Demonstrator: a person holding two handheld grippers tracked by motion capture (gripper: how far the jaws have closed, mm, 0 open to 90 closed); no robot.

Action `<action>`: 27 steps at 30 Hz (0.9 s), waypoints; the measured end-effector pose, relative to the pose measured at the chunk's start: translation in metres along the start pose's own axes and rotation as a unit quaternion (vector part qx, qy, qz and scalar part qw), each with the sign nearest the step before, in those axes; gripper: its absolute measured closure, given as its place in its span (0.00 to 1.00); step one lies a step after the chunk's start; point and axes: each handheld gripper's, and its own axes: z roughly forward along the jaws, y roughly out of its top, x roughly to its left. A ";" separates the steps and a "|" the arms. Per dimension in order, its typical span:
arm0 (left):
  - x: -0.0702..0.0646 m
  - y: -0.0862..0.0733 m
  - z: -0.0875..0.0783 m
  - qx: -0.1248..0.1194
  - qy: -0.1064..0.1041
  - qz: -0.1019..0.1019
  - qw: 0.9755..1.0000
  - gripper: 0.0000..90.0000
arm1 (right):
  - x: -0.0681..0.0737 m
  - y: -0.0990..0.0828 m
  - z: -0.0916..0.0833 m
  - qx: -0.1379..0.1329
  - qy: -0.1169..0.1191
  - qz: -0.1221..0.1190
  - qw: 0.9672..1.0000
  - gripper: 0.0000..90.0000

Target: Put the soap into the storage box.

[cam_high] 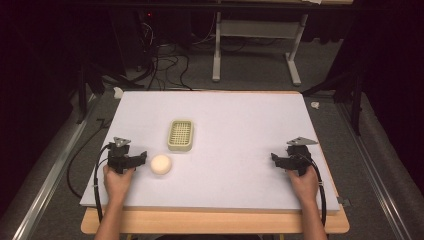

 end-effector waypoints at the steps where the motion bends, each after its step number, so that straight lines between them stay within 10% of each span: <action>1: 0.000 0.000 0.000 0.000 0.000 0.000 1.000 0.21 | 0.000 0.000 0.000 0.000 0.000 0.000 1.000 0.26; 27: 0.001 0.001 0.000 0.004 -0.007 -0.004 1.000 0.20 | 0.000 0.000 0.000 0.000 0.000 0.000 1.000 0.26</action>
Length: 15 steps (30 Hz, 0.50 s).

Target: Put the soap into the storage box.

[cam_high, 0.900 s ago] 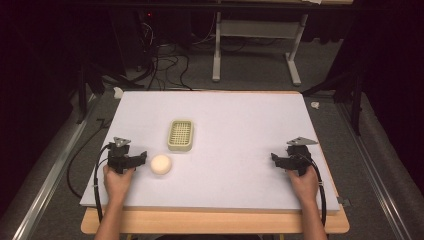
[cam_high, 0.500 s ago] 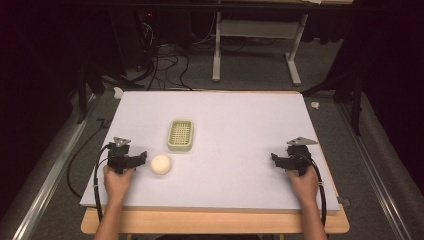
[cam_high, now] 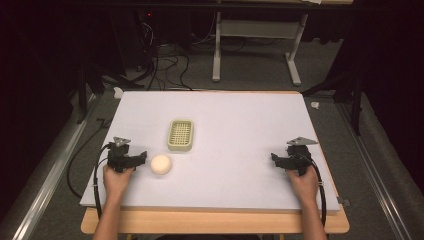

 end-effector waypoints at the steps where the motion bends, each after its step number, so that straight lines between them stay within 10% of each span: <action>1: 0.000 0.000 0.000 0.001 -0.003 0.000 1.000 0.19 | 0.000 0.000 0.000 0.000 0.000 0.000 1.000 0.26; 15: 0.000 0.004 -0.007 -0.002 -0.024 0.003 1.000 0.17 | 0.000 0.000 0.000 0.000 0.000 0.000 1.000 0.26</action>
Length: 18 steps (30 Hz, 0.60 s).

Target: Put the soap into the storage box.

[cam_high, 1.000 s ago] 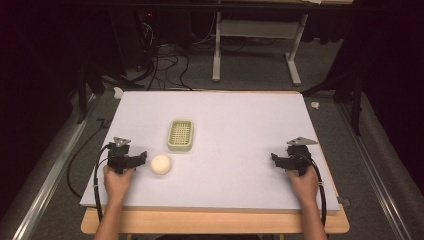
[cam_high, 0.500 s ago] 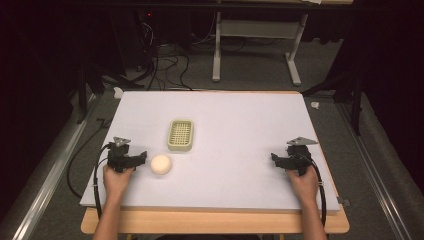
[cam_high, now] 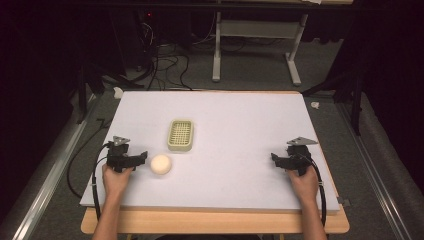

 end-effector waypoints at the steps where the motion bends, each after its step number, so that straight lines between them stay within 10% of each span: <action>1: 0.000 0.001 -0.002 0.000 -0.002 0.003 1.000 0.17 | 0.000 0.000 0.000 0.000 0.000 0.000 1.000 0.26; 18: -0.011 0.003 -0.027 -0.029 -0.038 0.017 0.999 0.17 | 0.000 0.000 0.000 0.000 0.000 0.000 1.000 0.26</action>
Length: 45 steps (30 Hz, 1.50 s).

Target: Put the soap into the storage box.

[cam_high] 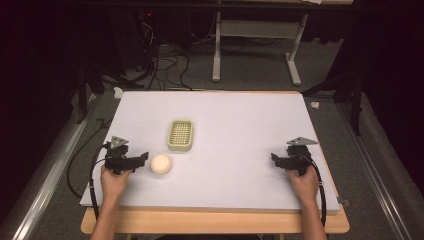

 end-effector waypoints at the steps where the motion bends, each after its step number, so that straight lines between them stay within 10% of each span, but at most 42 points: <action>1: -0.001 0.000 -0.001 -0.001 -0.002 0.003 1.000 0.17 | 0.000 0.000 0.000 0.000 0.000 0.000 1.000 0.26; 23: -0.045 -0.002 -0.010 0.005 -0.052 0.058 0.997 0.16 | 0.000 0.000 0.000 0.000 0.001 0.001 1.000 0.26; 45: -0.070 -0.010 0.013 0.035 -0.043 0.097 0.994 0.13 | 0.000 0.000 0.000 0.000 0.000 0.000 1.000 0.26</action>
